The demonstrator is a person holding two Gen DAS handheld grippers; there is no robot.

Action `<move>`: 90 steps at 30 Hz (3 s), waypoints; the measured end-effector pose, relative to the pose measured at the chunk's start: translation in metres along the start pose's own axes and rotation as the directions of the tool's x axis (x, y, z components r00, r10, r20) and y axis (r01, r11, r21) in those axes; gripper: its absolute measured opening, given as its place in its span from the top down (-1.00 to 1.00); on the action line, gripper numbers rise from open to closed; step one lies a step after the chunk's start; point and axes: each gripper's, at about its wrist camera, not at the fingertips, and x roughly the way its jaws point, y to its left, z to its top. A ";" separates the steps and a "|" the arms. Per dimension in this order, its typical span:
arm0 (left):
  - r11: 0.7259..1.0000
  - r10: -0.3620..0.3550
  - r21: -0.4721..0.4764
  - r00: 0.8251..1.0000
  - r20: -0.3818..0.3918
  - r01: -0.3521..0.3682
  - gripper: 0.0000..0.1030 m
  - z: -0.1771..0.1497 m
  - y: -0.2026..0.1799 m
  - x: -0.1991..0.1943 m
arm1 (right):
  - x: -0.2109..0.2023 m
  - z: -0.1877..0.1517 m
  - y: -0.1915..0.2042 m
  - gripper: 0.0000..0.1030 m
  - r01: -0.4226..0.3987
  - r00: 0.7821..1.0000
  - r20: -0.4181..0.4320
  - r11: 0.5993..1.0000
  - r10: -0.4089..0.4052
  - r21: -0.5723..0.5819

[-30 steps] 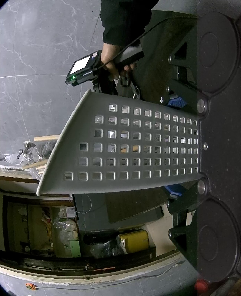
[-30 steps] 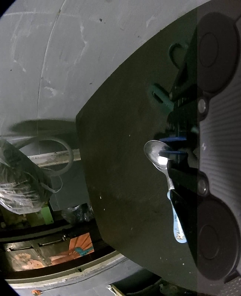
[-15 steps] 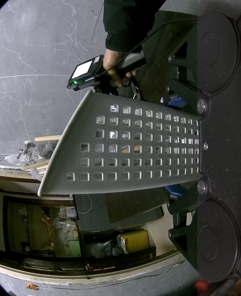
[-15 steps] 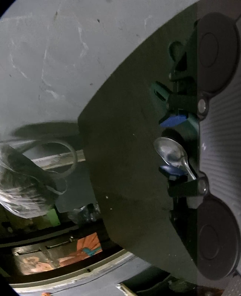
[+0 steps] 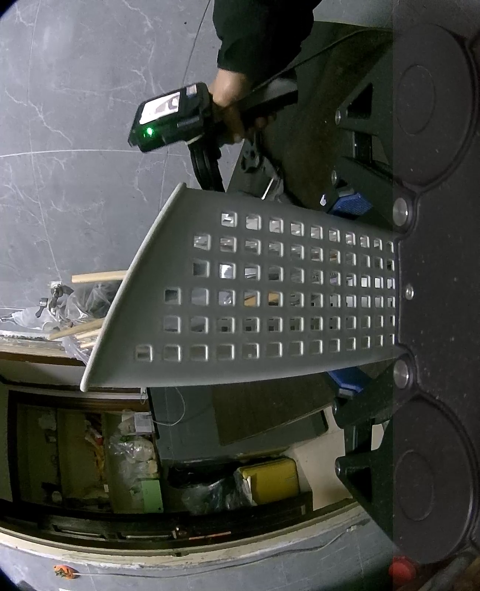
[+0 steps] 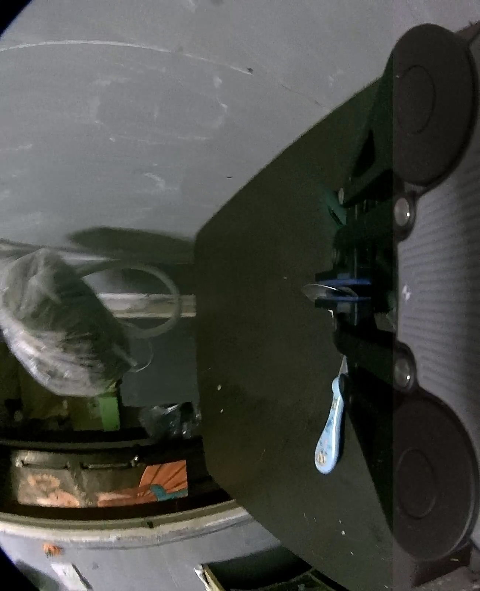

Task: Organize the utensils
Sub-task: 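Lift the silver spoon and carry it above the caddy with the right tool, then open the right tool to drop the spoon into the caddy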

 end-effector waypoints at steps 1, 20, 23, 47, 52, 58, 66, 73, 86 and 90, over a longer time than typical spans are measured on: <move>1.000 0.000 0.000 1.000 0.000 0.000 -0.54 0.000 0.000 -0.001 | -0.004 -0.001 0.001 0.90 -0.004 1.000 0.010 1.000 0.004 -0.008; 1.000 0.014 -0.005 1.000 0.008 -0.014 -0.54 -0.001 -0.005 -0.005 | -0.103 0.004 0.016 0.96 -0.062 0.954 0.291 0.998 0.066 -0.021; 1.000 0.014 -0.005 1.000 0.009 -0.014 -0.54 -0.001 -0.005 -0.006 | -0.119 0.008 0.020 0.96 -0.076 0.940 0.331 0.997 0.080 -0.025; 1.000 0.018 -0.007 1.000 0.012 -0.018 -0.53 -0.004 -0.008 -0.011 | -0.221 0.033 0.104 0.96 -0.343 0.692 0.611 0.920 0.384 -0.190; 1.000 0.019 -0.007 1.000 0.012 -0.019 -0.53 -0.005 -0.008 -0.012 | -0.222 0.020 0.120 0.96 -0.313 0.704 0.590 0.918 0.396 -0.243; 1.000 0.021 -0.008 1.000 0.012 -0.021 -0.53 -0.006 -0.008 -0.014 | -0.223 0.003 0.130 0.96 -0.285 0.709 0.583 0.918 0.396 -0.277; 1.000 0.023 -0.008 1.000 0.012 -0.023 -0.53 -0.007 -0.007 -0.015 | -0.218 -0.015 0.132 0.95 -0.280 0.736 0.550 0.917 0.395 -0.285; 1.000 0.026 -0.005 1.000 0.015 -0.026 -0.53 -0.007 -0.007 -0.017 | -0.217 -0.028 0.136 0.95 -0.273 0.748 0.530 0.913 0.400 -0.304; 0.999 0.035 -0.003 0.999 0.017 -0.035 -0.53 -0.003 -0.010 -0.019 | -0.214 -0.043 0.144 0.94 -0.267 0.764 0.497 0.903 0.411 -0.337; 0.999 0.037 -0.002 0.999 0.014 -0.037 -0.53 -0.003 -0.011 -0.018 | -0.214 -0.044 0.144 0.91 -0.272 0.765 0.491 0.901 0.416 -0.340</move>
